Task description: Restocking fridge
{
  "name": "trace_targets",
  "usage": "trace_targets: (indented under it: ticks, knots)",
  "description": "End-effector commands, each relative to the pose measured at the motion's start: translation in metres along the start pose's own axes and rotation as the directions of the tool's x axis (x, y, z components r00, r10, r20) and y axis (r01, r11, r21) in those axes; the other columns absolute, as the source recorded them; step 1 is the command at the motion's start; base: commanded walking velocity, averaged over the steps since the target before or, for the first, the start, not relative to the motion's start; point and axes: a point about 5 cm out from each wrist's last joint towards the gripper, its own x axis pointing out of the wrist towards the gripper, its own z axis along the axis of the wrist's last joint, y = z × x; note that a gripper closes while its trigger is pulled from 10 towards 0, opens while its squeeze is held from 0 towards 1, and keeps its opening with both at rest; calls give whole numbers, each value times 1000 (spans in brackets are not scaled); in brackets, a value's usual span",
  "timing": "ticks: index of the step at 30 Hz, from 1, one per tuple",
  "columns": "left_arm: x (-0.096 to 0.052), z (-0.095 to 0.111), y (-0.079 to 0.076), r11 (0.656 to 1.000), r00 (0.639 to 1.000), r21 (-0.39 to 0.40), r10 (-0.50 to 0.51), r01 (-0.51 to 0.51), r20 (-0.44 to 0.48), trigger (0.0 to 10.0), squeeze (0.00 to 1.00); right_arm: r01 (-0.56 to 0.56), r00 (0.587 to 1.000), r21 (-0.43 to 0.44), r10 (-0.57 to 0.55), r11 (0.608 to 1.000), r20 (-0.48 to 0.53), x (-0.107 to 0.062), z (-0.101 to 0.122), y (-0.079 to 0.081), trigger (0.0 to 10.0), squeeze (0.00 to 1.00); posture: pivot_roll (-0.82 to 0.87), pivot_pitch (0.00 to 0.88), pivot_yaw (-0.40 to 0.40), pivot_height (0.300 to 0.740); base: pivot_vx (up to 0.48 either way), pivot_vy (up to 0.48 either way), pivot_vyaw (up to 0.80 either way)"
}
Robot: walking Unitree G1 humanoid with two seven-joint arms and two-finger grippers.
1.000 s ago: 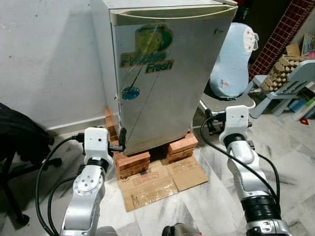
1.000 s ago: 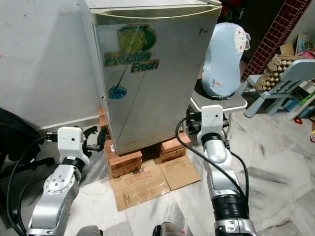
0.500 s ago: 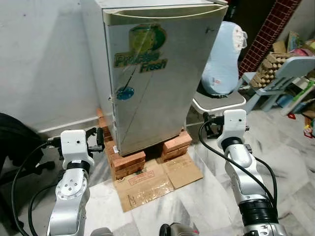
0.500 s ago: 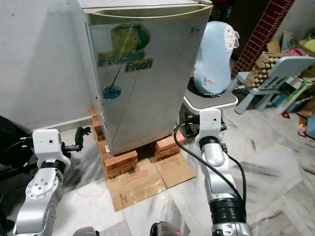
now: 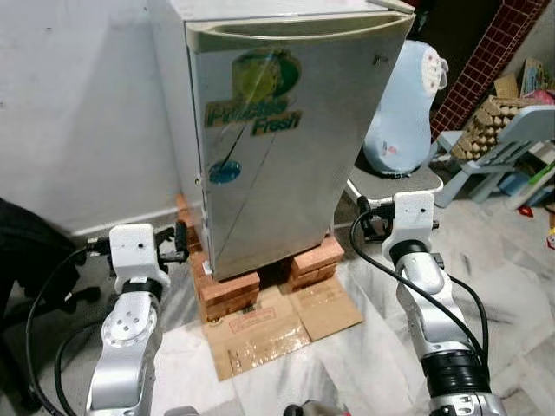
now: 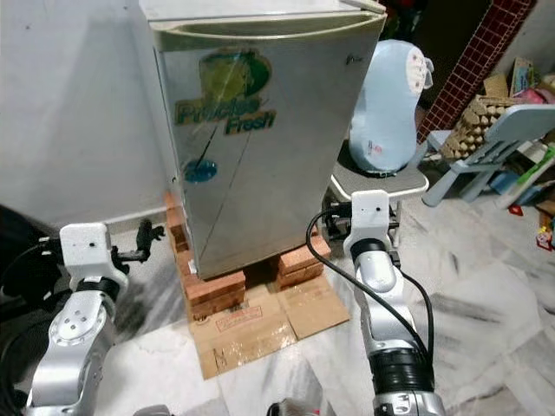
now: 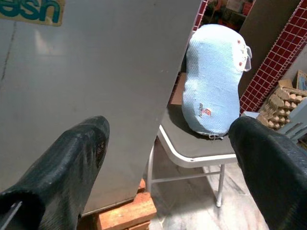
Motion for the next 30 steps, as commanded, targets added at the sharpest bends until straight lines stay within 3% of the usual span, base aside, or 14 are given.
trace_targets:
  ticks: [1, 16, 24, 30]
  knots:
    - [0, -1, -2, 1000, 1000, 3, -10, 10, -5, 10000, 0, -4, 1000, -1, 4, 1000, 2, 2, 2, -1, 10000, 0, 96, 44, -84, 740, 315, 0, 0]
    - [-1, -2, -1, 1000, 1000, -6, 3, -3, -7, 10000, 0, -13, 1000, -3, 13, 1000, 7, 3, 4, 1, 10000, 0, 97, 47, -83, 740, 442, 0, 0]
    - [-2, -7, -9, 1000, 1000, 16, -14, 15, -27, 10000, 0, -5, 1000, 0, 5, 1000, -8, 0, 0, -1, 10000, 0, 93, 50, -79, 740, 0, 0, 0]
    - [-2, -5, -10, 1000, 1000, 5, -23, 23, -21, 10000, 0, -11, 1000, 4, 11, 1000, -19, 0, -1, 2, 10000, 0, 92, 51, -79, 740, 0, 0, -730]
